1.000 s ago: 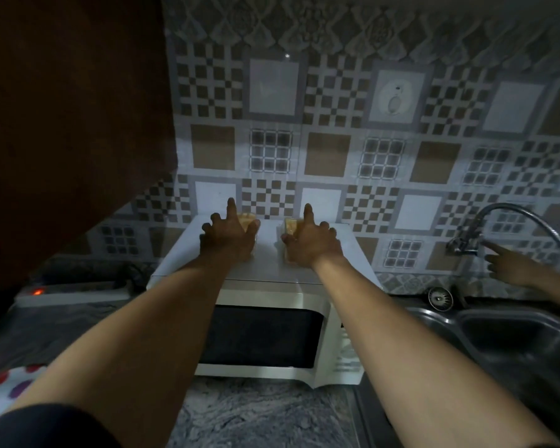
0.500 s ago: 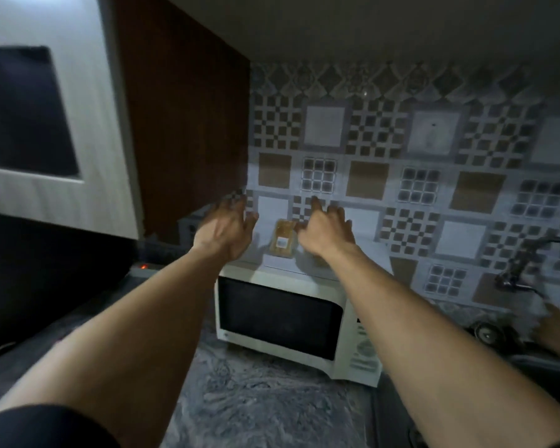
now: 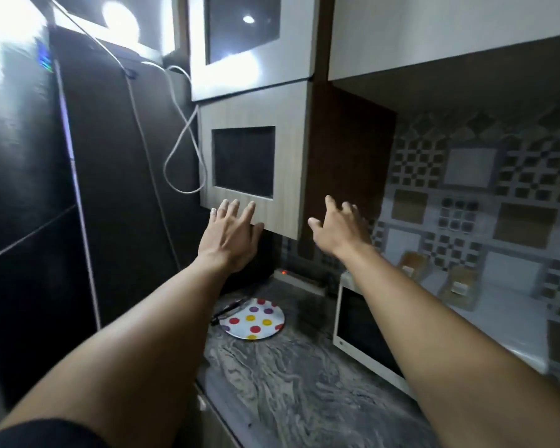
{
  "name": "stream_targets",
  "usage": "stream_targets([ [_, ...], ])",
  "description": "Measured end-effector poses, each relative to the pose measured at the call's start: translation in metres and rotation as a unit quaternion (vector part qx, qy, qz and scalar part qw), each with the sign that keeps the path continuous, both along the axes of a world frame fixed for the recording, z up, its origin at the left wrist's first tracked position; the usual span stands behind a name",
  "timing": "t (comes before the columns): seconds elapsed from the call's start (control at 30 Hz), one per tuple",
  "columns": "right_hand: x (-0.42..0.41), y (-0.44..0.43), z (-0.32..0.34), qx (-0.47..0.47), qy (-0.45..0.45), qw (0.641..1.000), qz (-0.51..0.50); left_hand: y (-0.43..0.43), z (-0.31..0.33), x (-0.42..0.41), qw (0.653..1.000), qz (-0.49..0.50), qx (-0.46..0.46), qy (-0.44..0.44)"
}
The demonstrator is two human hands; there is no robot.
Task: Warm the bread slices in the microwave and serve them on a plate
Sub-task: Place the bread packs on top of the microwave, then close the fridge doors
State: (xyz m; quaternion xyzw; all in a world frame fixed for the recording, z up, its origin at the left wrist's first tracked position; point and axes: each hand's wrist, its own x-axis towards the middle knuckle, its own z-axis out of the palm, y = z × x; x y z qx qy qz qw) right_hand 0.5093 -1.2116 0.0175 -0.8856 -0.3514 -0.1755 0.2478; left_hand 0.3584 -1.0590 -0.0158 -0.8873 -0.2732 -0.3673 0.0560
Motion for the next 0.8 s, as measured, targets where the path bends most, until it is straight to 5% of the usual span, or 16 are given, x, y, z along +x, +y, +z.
stream_targets([
  [0.53,-0.181,0.100,0.004,0.013,0.016,0.962,0.274,0.005,0.021,-0.220,0.968,0.233,0.095,0.009],
  [0.8,-0.236,0.172,0.027,0.026,0.017,0.909,0.415,0.037,0.045,-0.280,0.910,0.387,0.149,-0.015],
])
